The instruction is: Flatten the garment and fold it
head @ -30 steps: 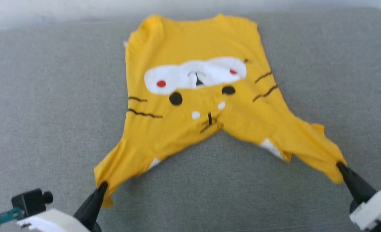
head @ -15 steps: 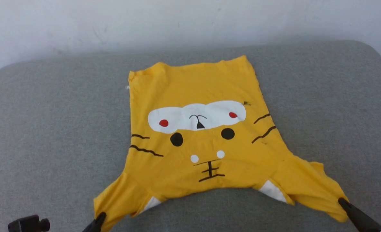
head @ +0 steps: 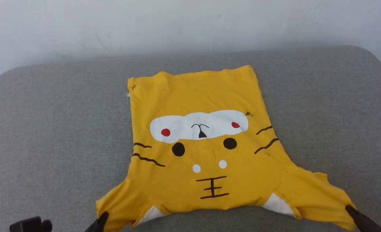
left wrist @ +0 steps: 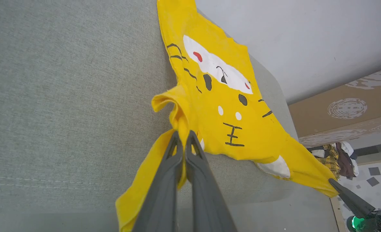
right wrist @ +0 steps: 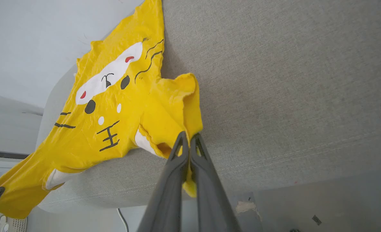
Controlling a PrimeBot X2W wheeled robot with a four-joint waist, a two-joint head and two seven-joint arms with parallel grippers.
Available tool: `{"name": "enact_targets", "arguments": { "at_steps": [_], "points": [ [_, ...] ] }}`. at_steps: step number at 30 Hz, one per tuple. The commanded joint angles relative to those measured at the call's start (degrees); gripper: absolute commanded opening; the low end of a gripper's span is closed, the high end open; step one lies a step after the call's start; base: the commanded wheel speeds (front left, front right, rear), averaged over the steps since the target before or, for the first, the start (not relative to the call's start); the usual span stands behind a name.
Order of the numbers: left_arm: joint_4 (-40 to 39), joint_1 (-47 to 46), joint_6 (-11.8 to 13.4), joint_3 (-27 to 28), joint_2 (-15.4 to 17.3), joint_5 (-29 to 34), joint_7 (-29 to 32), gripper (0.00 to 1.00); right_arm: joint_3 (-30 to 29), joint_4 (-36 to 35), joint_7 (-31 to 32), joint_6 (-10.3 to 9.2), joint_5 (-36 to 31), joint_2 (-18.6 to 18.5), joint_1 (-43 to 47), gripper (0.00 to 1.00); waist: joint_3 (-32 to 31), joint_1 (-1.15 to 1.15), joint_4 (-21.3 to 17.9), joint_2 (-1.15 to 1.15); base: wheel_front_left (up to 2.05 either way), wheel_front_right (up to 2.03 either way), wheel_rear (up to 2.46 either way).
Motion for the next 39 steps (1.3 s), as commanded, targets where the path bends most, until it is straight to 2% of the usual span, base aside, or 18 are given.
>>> {"name": "enact_targets", "arguments": {
  "at_steps": [1,6,7,8,10,18,23,26,29,39],
  "points": [
    [-0.1,-1.5,-0.1,-0.3,-0.2,0.7,-0.6,0.00,0.2,0.4,-0.8,-0.05,-0.8,0.2,-1.1,0.00,0.8,0.01,0.2,0.00,0.00,0.00,0.00],
    [1.4,-5.4,-1.0,-2.3,-1.1,2.5,-2.2,0.00,2.3,4.4,-5.1,-0.05,-4.2,-0.2,-4.7,0.00,3.1,0.01,0.6,0.00,0.00,0.00,0.00],
    [1.7,-6.1,-1.3,-2.8,-1.3,2.6,-2.4,0.00,2.7,5.3,-6.2,-0.05,-4.9,-0.2,-5.5,0.03,3.5,0.01,0.7,0.00,0.00,0.00,0.00],
    [2.0,-6.8,-1.6,-3.3,-1.4,2.8,-2.5,0.00,3.1,6.1,-7.2,-0.05,-5.4,-0.2,-6.2,0.32,4.0,0.01,0.7,0.00,0.00,0.00,0.00],
    [2.4,-8.0,-1.9,-4.0,-1.6,3.1,-2.8,0.00,3.7,7.6,-8.9,-0.05,-6.0,-0.2,-7.5,1.00,4.9,0.01,0.8,0.00,0.00,0.00,0.00],
    [0.4,-11.1,-2.8,-5.0,-1.0,5.5,-4.0,0.00,3.7,6.3,-11.9,-0.05,-8.4,-5.1,-12.0,1.00,9.2,0.01,1.4,0.00,0.00,0.00,0.00],
    [-1.8,-12.9,-3.4,-5.8,-0.7,6.6,-4.6,0.00,2.6,3.8,-13.7,-0.05,-11.4,-9.2,-20.9,1.00,12.7,0.01,1.8,0.00,0.00,0.00,0.00],
    [-2.9,-14.4,-3.7,-6.4,-0.7,7.3,-4.8,0.00,4.5,4.4,-12.5,-0.05,-12.8,-11.8,-28.1,1.00,14.9,0.01,2.0,0.00,0.00,0.00,0.00],
    [-4.2,-16.2,-4.2,-6.9,-1.1,7.4,-5.6,0.00,7.2,6.8,-10.1,-0.05,-13.9,-14.1,-36.4,1.00,17.3,0.01,2.3,0.00,0.00,0.00,0.00],
    [-6.6,-21.3,-5.1,-9.6,-0.8,10.0,-5.9,0.00,13.3,20.5,-2.3,-0.05,-19.1,-16.7,-60.8,1.00,25.9,0.01,4.8,0.00,0.00,0.00,0.00]
  ]
}}
